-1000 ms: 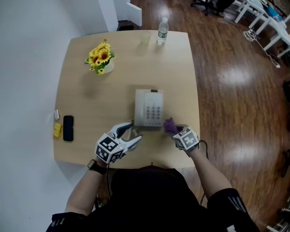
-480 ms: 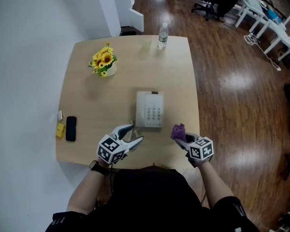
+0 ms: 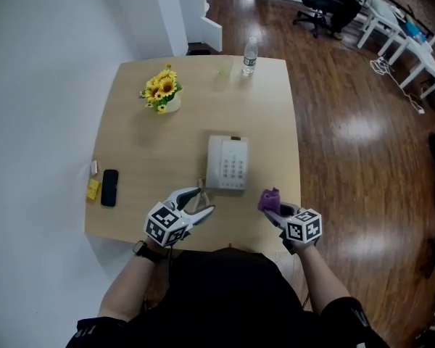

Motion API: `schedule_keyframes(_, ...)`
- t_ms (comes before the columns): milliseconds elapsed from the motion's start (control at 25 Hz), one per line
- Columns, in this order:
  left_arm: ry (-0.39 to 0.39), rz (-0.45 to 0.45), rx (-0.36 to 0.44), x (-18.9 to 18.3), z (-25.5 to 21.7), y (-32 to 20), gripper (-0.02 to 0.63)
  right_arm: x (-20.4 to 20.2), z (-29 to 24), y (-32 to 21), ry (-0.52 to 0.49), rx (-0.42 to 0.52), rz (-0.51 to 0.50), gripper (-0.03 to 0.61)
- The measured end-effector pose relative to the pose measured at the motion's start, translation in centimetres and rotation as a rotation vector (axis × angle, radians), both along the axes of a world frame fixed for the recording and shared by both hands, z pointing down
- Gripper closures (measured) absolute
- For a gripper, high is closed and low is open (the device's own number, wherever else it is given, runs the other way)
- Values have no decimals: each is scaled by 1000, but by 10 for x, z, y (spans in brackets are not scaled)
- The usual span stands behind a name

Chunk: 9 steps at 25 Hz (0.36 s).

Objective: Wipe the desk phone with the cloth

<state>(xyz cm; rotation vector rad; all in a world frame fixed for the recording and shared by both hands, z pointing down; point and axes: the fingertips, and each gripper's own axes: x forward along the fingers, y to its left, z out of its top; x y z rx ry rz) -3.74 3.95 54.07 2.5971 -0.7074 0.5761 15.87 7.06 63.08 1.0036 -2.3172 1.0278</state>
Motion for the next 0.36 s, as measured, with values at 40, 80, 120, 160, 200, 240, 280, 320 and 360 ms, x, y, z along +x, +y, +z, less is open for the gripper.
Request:
schedule_keyframes(40, -2, -2, 2, -1, 0, 1, 345, -1, -2, -1, -1, 5, -3, 428)
schedule_keyframes(80, -3, -3, 4, -1, -1, 2, 345, -2, -4, -2, -2, 10, -5, 426)
schedule_keyframes(120, -4, -4, 6, -2, -2, 4, 345, -3, -6, -2, -4, 14, -7, 426)
schedule_keyframes(160, -3, -6, 7, -2, -3, 6, 345, -4, -7, -1, -6, 17, -8, 428)
schedule_keyframes(200, -2, -7, 7, -2, -3, 9, 345, -5, -9, 0, -8, 20, -9, 426)
schedule_keyframes(240, -1, -9, 7, -3, -3, 11, 345, -6, -10, 0, -9, 23, -11, 427)
schedule_keyframes(280, -1, -11, 7, -3, -3, 13, 345, -6, -12, 1, -11, 27, -13, 426)
schedule_keyframes(320, -1, -13, 7, -3, -3, 15, 345, -7, -13, 2, -12, 30, -16, 426)
schedule_keyframes(360, -2, -15, 6, -4, -3, 17, 345, -8, -15, 3, -14, 33, -18, 428)
